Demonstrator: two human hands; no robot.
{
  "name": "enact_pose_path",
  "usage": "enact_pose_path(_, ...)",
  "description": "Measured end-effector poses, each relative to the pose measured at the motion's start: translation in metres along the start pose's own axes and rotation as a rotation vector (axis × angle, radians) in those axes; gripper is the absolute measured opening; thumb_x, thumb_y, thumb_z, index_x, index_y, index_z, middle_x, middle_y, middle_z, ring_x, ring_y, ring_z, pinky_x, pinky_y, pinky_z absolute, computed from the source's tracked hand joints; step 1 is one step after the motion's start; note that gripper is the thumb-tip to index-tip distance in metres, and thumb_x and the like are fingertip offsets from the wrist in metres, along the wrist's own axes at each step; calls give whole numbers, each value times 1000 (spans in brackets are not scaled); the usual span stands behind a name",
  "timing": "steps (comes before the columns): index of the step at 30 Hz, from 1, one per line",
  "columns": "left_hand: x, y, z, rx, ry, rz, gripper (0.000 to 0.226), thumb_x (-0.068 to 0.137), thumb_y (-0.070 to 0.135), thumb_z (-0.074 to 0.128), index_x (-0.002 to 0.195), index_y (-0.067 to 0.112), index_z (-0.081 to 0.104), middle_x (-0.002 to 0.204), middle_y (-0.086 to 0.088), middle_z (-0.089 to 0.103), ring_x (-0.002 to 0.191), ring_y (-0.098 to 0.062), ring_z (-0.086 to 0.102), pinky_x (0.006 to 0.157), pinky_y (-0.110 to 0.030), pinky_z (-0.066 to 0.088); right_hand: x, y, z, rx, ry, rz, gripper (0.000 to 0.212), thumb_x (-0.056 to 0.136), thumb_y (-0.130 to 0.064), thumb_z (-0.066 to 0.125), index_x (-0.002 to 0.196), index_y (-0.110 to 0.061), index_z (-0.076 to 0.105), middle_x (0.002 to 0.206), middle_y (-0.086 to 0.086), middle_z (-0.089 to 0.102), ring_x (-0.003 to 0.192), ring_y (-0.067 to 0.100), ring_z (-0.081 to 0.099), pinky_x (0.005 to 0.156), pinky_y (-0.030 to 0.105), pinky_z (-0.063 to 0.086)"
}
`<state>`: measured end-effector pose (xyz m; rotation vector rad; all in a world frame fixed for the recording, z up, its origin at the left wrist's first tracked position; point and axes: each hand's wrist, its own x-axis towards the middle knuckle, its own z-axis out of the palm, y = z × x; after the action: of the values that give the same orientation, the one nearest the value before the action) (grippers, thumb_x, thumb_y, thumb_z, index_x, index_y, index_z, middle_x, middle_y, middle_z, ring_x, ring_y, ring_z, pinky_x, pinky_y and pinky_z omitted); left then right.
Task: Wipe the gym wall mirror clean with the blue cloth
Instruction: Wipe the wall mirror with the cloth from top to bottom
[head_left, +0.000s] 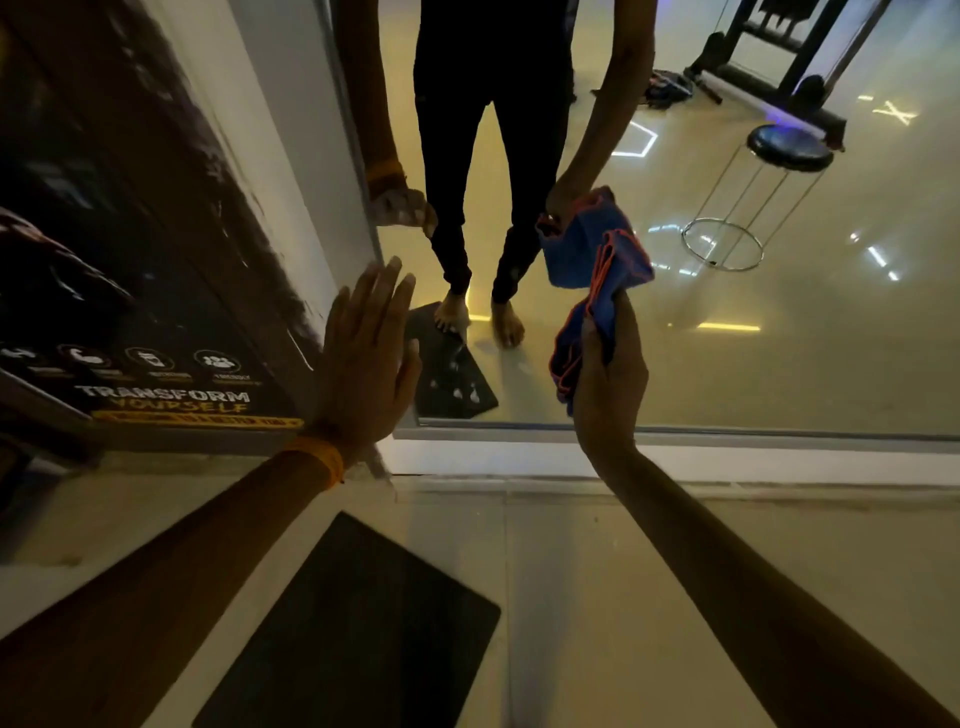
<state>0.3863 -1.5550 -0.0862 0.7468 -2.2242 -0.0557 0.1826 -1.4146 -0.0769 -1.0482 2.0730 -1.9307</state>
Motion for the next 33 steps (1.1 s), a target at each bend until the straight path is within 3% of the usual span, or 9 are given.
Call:
enact_pose_path(3,-2,-32,26,56,108,46,66,98,8,63,157,0,34,165,-23,29,155,-40,24,124,-61,22,1,32,33,-96,76,-205,51,110,-24,41,157,-4,34,157,19,45,143,34,47,112,56,45)
enact_pose_path(5,2,-48,44,106,172,119,65,100,15,59,157,-1,32,165,-25,30,155,-41,23,125,-61,20,4,54,54,-224,137,-342,55,110,-29,41,159,-8,28,165,19,29,152,37,31,120,57,35)
enact_pose_path(9,8,-71,77,203,306,170,67,105,32,51,159,1,26,165,-24,27,157,-37,16,129,-53,8,16,96,80,-590,240,-631,65,103,-39,60,154,-14,28,160,14,23,146,43,30,121,48,26)
enact_pose_path(14,19,-97,100,398,442,269,71,108,36,40,163,7,7,171,-7,-1,159,-23,-12,129,-45,-6,55,123,82,-747,417,-959,62,99,-50,60,144,-10,42,150,14,29,133,40,35,99,51,35)
enact_pose_path(18,22,-105,108,386,520,343,61,108,29,33,163,5,20,172,-9,6,159,-27,-3,129,-45,-5,74,133,84,-735,472,-1090,59,98,-46,60,139,-7,44,152,17,30,138,42,32,110,59,34)
enact_pose_path(22,20,-107,109,310,568,375,63,105,20,40,164,5,21,173,-13,14,161,-31,3,130,-47,-2,73,125,91,-641,453,-1149,64,98,-30,61,150,-1,38,162,25,31,152,39,26,127,52,16)
enact_pose_path(26,21,-110,112,323,546,363,69,103,19,41,165,8,13,174,-10,5,161,-30,-2,130,-49,-2,63,129,104,-724,444,-1139,69,105,-36,49,162,-12,19,169,13,17,157,33,15,129,44,3)
enact_pose_path(31,21,-109,113,290,529,352,67,105,19,39,165,5,12,174,-12,2,161,-29,-2,130,-47,-2,78,121,76,-1056,181,-1427,61,109,-41,33,162,-15,16,169,13,18,158,30,11,129,48,5)
enact_pose_path(33,21,-109,114,264,537,341,67,105,20,38,165,4,12,174,-13,2,161,-29,-1,131,-47,0,102,103,51,-1005,259,-1392,60,110,-44,26,162,-15,18,169,16,21,158,27,10,129,49,6)
